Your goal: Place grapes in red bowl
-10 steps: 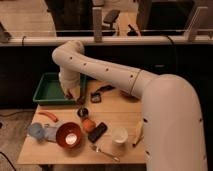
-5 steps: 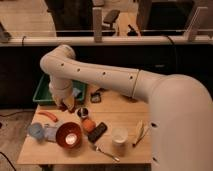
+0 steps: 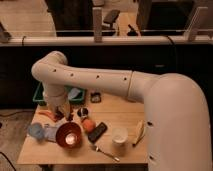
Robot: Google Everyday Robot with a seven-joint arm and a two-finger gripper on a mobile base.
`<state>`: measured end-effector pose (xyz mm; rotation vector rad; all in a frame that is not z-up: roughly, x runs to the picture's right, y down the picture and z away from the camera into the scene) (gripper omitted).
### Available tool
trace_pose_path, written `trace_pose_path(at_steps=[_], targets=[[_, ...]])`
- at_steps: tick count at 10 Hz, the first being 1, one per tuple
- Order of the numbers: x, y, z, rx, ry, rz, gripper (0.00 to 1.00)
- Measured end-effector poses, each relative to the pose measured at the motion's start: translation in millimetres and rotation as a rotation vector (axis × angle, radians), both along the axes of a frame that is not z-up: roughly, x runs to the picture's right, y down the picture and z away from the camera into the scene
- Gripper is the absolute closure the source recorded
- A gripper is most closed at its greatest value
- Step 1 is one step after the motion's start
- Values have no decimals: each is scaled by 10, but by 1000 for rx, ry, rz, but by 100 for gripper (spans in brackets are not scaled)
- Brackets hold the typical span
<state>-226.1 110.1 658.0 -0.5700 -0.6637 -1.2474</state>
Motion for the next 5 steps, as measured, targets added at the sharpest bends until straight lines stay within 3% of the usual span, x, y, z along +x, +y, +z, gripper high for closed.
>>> trace_pose_path(at_steps=[5], targets=[[-91, 284, -84, -17, -43, -41, 100]])
